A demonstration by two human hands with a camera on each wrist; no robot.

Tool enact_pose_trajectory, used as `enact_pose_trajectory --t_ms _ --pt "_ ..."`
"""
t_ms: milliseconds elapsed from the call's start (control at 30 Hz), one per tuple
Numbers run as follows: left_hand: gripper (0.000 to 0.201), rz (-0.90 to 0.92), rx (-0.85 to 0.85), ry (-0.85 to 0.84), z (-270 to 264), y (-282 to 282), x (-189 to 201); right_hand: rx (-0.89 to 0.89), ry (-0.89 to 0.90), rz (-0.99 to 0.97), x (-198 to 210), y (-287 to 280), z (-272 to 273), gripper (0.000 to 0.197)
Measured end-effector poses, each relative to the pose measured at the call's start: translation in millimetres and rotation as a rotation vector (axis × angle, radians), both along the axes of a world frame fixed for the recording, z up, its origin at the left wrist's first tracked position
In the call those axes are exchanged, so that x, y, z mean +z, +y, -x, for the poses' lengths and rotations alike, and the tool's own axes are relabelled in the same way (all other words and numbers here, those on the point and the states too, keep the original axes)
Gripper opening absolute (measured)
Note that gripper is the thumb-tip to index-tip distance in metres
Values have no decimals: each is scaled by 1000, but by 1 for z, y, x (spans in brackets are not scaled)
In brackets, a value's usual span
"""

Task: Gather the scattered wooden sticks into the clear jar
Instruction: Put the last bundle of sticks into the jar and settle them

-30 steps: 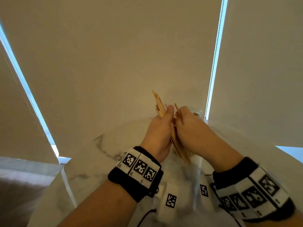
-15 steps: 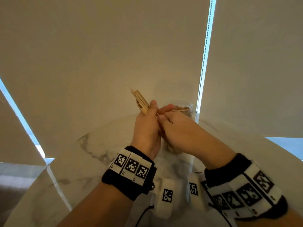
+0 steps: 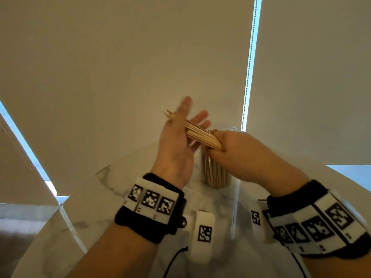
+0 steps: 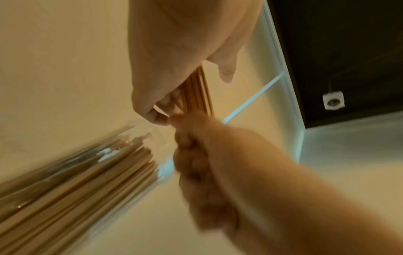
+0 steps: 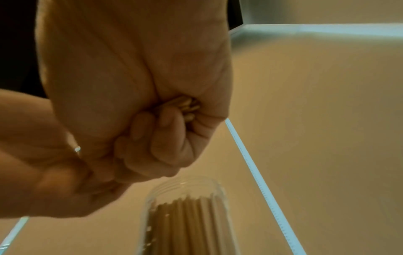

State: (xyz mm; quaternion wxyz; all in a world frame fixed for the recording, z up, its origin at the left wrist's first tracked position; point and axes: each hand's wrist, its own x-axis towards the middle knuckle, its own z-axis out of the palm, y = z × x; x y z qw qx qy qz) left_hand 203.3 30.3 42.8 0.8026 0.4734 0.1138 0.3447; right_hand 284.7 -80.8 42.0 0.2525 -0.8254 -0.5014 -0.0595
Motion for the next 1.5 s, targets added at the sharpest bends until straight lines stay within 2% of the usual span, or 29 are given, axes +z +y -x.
enact_pose_trajectory --t_ms 100,233,333,433,600,733,800,867,1033,1167,1233,1400,1500 --pt "60 85 86 -25 13 28 18 24 -21 71 5 -10 -6 15" --pt "49 -55 -146 144 17 26 20 -17 -151 84 4 -4 0 14" --pt "50 -177 -203 259 12 9 16 -124 -268 88 -1 -2 3 20" --pt "49 -317 -176 346 8 5 11 -200 -286 90 -2 -4 2 23" --pt "48 -540 -10 536 7 7 9 -171 -265 119 -9 8 8 26" --pt "57 -707 -10 486 12 13 12 -230 -339 109 -7 6 5 25" --pt "55 -784 -41 434 11 9 8 -245 -321 130 -7 5 2 22" --pt "51 -866 9 394 6 7 1 -243 -294 138 -7 5 1 22" --pt "48 -693 139 312 -3 16 -8 -289 -438 84 -2 -1 3 20" --pt "38 -566 178 263 1 30 -6 -301 -422 48 3 -4 -2 10" --pt "36 -511 138 258 1 29 -5 -294 -407 27 4 -2 -2 10" --pt "36 -342 -149 255 0 9 -2 -335 -492 78 11 -10 -2 16" --pt "34 -324 -147 230 -2 6 -3 -338 -491 108 17 -17 0 18"
